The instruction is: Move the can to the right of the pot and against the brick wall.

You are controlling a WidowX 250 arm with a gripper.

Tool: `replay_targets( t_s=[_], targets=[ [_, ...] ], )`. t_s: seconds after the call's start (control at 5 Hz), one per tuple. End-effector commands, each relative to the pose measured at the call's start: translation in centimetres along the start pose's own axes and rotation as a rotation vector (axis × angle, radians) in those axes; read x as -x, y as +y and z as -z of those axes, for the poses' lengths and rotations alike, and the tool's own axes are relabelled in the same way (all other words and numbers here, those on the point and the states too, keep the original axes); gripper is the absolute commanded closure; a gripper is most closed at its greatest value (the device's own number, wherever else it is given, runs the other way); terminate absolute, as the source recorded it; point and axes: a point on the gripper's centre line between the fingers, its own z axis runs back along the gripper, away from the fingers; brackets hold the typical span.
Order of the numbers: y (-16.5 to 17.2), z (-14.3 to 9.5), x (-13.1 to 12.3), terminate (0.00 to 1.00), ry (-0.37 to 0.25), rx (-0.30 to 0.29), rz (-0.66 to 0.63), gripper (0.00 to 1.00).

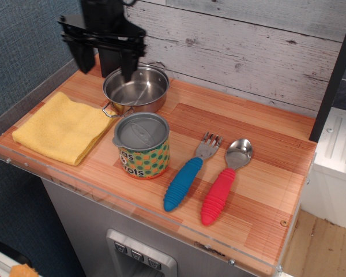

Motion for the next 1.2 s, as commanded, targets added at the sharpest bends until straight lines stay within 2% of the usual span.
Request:
replay_targets(
  t_s=[0.0, 0.4, 0.6, 0.8, 1.0],
  targets=[
    [1.2, -0.8, 3.4, 0.0, 0.028, 0.002, 0.303, 0.0],
    [-0.9, 0.3, 7.9, 0.0, 0.118, 0.042, 0.393, 0.0],
    [-1.6, 0.9, 8.6, 0.0, 0.149, 0.024, 0.44, 0.0],
    [-2.1, 1.9, 9.0, 0.0, 0.15, -0.014, 0.555, 0.0],
    [-3.0, 2.7, 8.3, 0.0, 0.155, -0.027, 0.52, 0.0]
  ],
)
